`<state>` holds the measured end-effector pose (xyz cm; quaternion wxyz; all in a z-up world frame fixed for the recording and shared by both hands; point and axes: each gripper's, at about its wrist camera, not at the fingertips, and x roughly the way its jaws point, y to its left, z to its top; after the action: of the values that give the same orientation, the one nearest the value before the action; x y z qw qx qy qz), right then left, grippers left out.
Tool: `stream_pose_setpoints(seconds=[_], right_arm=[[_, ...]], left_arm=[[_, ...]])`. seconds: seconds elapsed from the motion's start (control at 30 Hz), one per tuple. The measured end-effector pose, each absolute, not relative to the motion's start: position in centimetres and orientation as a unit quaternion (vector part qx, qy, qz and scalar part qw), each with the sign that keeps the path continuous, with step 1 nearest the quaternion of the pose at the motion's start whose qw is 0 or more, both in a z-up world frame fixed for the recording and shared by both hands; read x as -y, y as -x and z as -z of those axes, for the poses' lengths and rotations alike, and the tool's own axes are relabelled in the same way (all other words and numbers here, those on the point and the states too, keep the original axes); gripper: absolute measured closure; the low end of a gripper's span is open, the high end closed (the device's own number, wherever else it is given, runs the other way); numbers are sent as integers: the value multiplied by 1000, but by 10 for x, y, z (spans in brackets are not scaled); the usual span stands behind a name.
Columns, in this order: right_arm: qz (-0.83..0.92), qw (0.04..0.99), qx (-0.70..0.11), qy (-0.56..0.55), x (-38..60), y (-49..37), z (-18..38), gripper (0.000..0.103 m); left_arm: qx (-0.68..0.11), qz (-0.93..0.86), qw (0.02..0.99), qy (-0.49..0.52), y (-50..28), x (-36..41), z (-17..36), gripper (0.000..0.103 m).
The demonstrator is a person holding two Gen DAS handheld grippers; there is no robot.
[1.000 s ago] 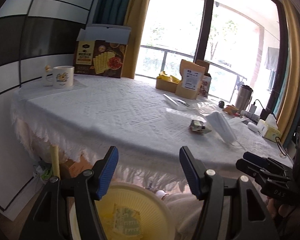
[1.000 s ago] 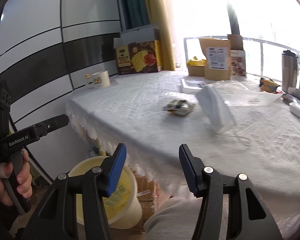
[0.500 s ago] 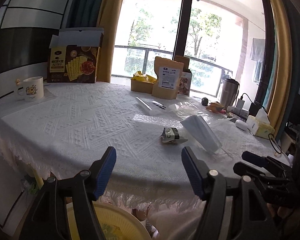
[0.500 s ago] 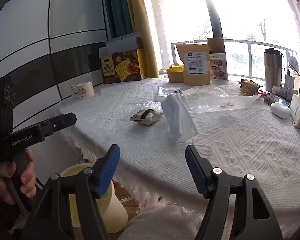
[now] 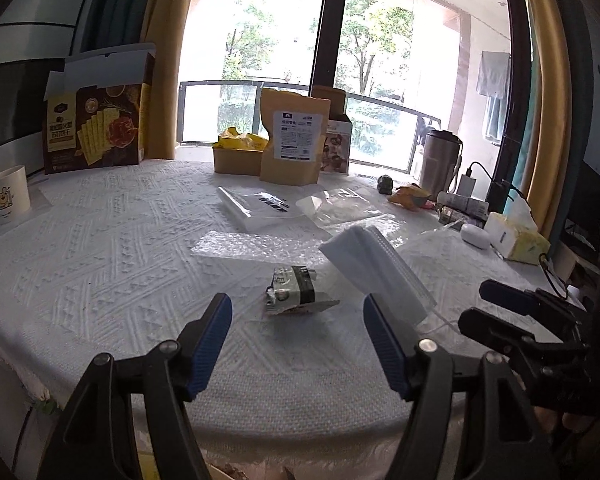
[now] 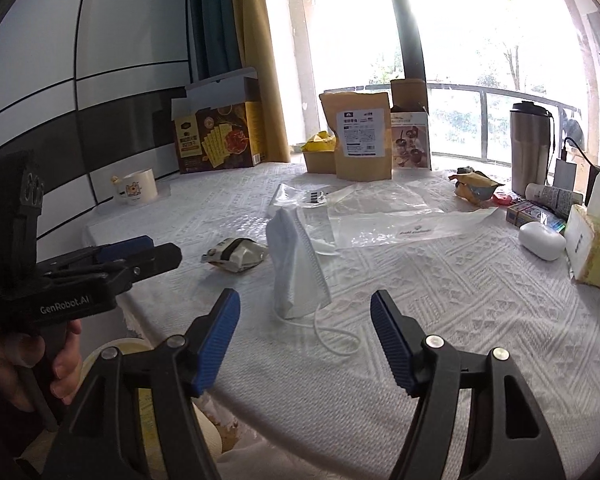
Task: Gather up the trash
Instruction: 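Move both tools back over the table toward the face mask, then grasp the small silver packet with the left tool while the right tool grasps the white face mask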
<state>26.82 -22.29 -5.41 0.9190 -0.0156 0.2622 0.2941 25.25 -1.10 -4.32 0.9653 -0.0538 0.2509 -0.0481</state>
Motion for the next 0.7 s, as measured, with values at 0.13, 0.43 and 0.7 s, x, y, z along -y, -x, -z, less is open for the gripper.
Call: stream_pose_setpoints(seconds=[0.13,0.43,0.7], right_arm=[[-292,919,-264,20,219,-279,56,37],[-288,915,-282,13,208,-306,60,37],[-293,910,-292,22,193,-315,62,37]], left_arm=[[-268,52,961,52,-277,15,50,34],[-288,56,955,43,-315,16,58,34],[-303,48,952,21,-324,18,68,36]])
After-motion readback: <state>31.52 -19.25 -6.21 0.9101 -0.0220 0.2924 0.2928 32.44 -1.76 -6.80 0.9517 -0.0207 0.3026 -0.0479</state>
